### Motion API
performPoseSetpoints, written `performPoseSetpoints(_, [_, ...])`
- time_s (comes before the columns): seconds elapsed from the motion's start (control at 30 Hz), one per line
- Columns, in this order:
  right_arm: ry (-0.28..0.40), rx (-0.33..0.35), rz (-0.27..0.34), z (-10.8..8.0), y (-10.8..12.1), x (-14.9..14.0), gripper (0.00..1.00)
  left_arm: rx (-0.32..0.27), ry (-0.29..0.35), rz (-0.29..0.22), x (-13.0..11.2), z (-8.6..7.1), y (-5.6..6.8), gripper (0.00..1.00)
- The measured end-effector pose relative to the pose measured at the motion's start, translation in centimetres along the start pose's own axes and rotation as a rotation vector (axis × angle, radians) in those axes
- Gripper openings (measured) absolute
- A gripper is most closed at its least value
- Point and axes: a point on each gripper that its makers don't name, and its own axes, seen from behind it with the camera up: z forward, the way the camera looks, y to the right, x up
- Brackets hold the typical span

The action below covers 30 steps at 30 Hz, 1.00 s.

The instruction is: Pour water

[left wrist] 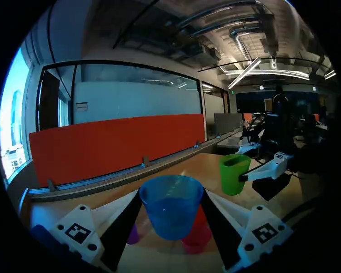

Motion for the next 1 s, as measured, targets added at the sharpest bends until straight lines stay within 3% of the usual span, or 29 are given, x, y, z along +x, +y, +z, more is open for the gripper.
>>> performPoseSetpoints(1.0, [-0.021, 0.076, 0.014, 0.8, -2.2, -2.2, 0.88, 0.0, 0.023, 0.168, 2.9, 1.2, 0.8, 0.87])
